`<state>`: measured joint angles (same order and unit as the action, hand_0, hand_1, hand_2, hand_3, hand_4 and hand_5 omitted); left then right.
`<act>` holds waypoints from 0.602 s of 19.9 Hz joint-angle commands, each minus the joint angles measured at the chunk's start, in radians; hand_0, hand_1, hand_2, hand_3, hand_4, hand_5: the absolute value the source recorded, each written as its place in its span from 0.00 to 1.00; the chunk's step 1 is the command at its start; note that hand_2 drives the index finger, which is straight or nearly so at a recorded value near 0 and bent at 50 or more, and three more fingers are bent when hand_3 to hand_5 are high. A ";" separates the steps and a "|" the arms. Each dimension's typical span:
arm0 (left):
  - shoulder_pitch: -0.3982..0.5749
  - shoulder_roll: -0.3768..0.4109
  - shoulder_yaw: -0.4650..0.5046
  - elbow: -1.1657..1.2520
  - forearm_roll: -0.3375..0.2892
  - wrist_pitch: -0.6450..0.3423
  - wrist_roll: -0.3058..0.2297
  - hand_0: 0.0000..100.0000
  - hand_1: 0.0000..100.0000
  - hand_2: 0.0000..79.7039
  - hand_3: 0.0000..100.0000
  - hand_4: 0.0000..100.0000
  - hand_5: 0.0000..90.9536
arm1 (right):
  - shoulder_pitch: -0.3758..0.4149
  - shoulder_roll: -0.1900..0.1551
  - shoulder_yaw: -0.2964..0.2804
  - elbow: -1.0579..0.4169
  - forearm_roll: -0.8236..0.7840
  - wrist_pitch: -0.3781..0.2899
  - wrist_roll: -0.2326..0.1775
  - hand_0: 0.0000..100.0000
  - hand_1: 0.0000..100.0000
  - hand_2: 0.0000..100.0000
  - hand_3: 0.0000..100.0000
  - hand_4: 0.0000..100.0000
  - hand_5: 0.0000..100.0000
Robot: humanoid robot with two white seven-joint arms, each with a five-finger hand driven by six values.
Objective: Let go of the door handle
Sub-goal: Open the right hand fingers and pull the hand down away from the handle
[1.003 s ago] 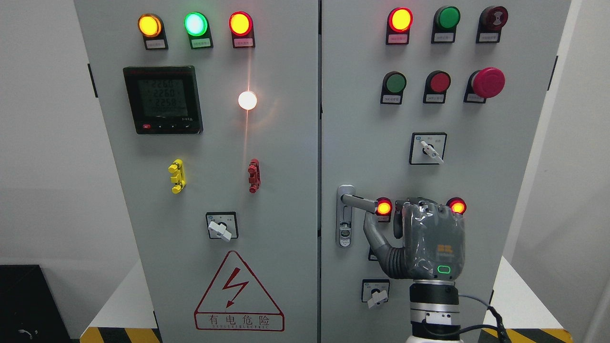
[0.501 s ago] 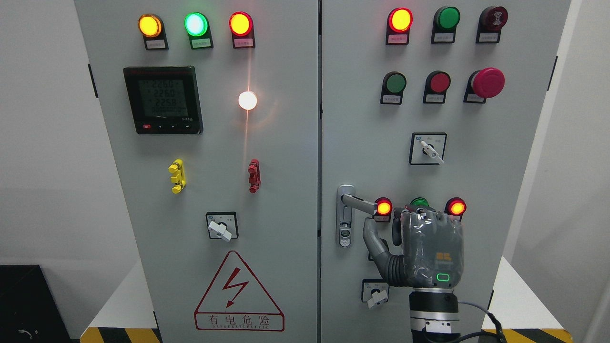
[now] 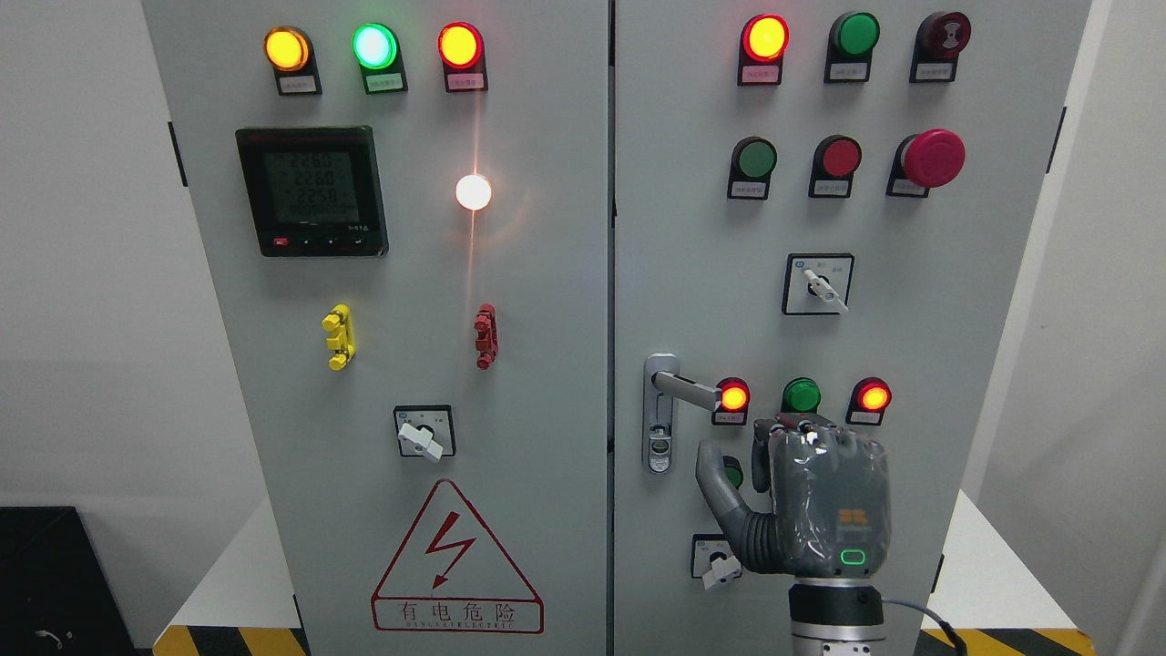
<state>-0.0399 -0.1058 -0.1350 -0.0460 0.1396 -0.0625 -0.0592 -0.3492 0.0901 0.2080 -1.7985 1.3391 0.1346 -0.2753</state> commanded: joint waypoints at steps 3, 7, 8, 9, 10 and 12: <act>0.000 0.000 0.000 0.000 0.000 0.000 -0.001 0.12 0.56 0.00 0.00 0.00 0.00 | 0.087 -0.095 -0.048 -0.036 -0.089 -0.094 -0.042 0.48 0.39 0.88 1.00 0.92 0.96; 0.000 0.000 0.000 0.000 0.000 0.000 -0.001 0.12 0.56 0.00 0.00 0.00 0.00 | 0.122 -0.125 -0.108 -0.047 -0.116 -0.206 -0.073 0.47 0.37 0.77 0.91 0.85 0.86; 0.000 0.000 0.000 0.000 0.000 0.000 -0.001 0.12 0.56 0.00 0.00 0.00 0.00 | 0.125 -0.127 -0.122 -0.048 -0.136 -0.229 -0.074 0.47 0.37 0.73 0.87 0.81 0.82; 0.000 0.000 0.000 0.000 0.000 0.000 -0.001 0.12 0.56 0.00 0.00 0.00 0.00 | 0.128 -0.127 -0.134 -0.047 -0.158 -0.254 -0.074 0.47 0.36 0.68 0.83 0.78 0.79; 0.000 0.000 0.000 0.000 0.000 0.000 -0.001 0.12 0.56 0.00 0.00 0.00 0.00 | 0.131 -0.127 -0.151 -0.047 -0.176 -0.285 -0.074 0.47 0.35 0.65 0.81 0.77 0.79; 0.000 0.000 0.000 0.000 0.000 0.000 -0.001 0.12 0.56 0.00 0.00 0.00 0.00 | 0.139 -0.127 -0.176 -0.051 -0.195 -0.340 -0.074 0.47 0.34 0.56 0.74 0.73 0.72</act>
<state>-0.0399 -0.1058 -0.1350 -0.0460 0.1396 -0.0625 -0.0592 -0.2420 0.0154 0.1329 -1.8282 1.2092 -0.1400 -0.3463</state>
